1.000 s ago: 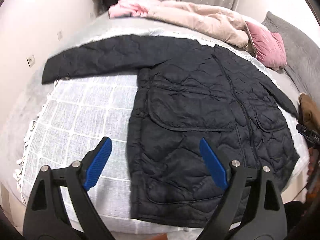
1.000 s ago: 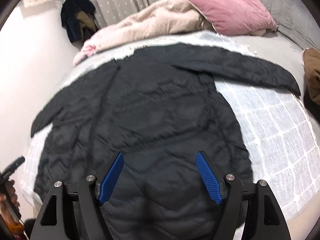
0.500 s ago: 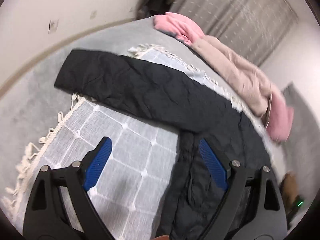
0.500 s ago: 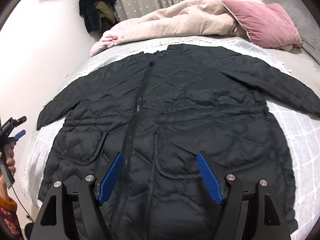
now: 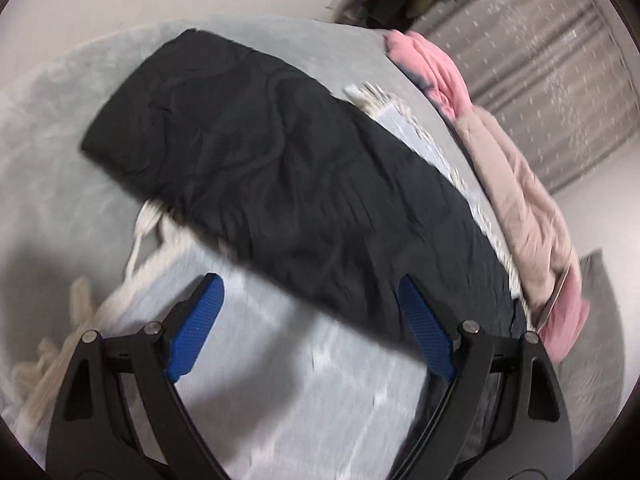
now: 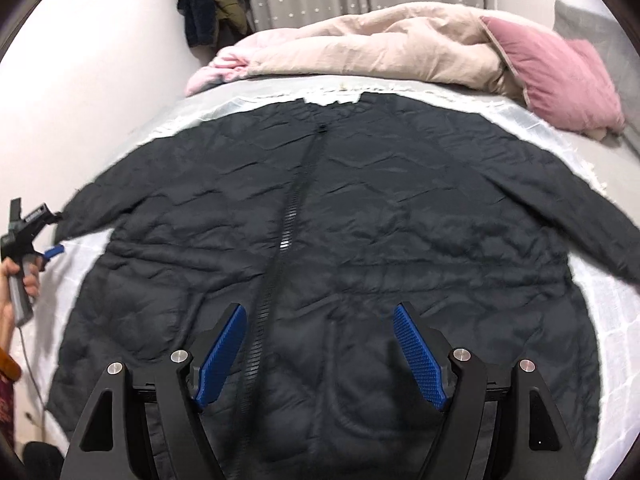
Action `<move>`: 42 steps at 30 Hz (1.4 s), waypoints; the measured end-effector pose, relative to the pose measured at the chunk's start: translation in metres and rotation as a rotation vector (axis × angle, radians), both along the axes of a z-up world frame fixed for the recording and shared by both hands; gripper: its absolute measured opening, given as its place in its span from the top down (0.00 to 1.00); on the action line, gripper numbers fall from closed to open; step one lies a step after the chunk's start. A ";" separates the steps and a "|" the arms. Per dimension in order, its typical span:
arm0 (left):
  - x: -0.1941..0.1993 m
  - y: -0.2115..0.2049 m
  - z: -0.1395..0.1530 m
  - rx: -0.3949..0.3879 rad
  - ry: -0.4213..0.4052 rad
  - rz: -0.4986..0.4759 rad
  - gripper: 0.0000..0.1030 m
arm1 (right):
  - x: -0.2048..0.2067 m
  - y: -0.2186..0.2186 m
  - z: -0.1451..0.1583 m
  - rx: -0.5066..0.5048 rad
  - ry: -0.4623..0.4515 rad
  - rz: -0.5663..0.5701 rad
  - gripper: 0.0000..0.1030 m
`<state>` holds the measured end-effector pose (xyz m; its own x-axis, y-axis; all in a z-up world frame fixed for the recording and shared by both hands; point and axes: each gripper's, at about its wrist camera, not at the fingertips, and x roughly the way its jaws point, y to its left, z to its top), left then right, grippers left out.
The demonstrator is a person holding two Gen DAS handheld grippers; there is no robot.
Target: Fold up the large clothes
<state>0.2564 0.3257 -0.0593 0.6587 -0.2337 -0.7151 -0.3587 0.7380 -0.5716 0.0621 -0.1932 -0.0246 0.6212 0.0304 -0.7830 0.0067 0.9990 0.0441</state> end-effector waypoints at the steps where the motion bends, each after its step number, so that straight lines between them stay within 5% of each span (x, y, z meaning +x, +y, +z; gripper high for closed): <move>1: 0.004 0.002 -0.001 0.002 -0.016 0.009 0.14 | 0.001 -0.003 -0.001 -0.006 0.004 -0.003 0.25; 5: 0.022 0.008 -0.001 0.033 -0.053 0.038 0.20 | 0.005 -0.016 -0.007 -0.023 0.023 -0.043 0.25; 8: 0.035 0.012 0.002 0.094 -0.048 0.059 0.57 | 0.010 -0.025 -0.010 -0.030 0.038 -0.076 0.25; 9: 0.037 0.016 0.001 0.109 -0.034 0.070 0.78 | 0.010 -0.028 -0.011 -0.028 0.042 -0.084 0.25; 13: 0.031 0.021 0.022 0.114 -0.140 0.115 0.92 | 0.013 -0.039 -0.015 -0.027 0.058 -0.118 0.25; 19: 0.015 -0.024 0.092 0.275 -0.372 -0.002 0.94 | 0.014 -0.050 -0.013 -0.010 0.046 -0.149 0.25; 26: -0.004 -0.115 0.158 0.309 -0.546 -0.244 0.94 | 0.014 -0.053 -0.013 0.009 0.068 -0.160 0.25; 33: -0.002 -0.213 0.165 0.226 -0.546 -0.507 0.94 | 0.016 -0.057 -0.018 0.021 0.078 -0.165 0.25; 39: 0.000 -0.293 0.130 0.146 -0.438 -0.724 0.94 | 0.021 -0.064 -0.021 0.033 0.085 -0.180 0.25; 41: 0.004 -0.318 0.109 0.120 -0.366 -0.828 0.76 | 0.021 -0.065 -0.021 0.042 0.088 -0.183 0.25; 42: 0.000 -0.326 0.101 0.106 -0.329 -0.875 0.49 | 0.022 -0.066 -0.022 0.046 0.090 -0.181 0.25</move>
<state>0.2569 -0.0001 0.0420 0.4522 -0.6856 -0.5704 0.5158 0.7228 -0.4599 0.0839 -0.2590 -0.0461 0.5474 -0.0386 -0.8360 0.1923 0.9780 0.0808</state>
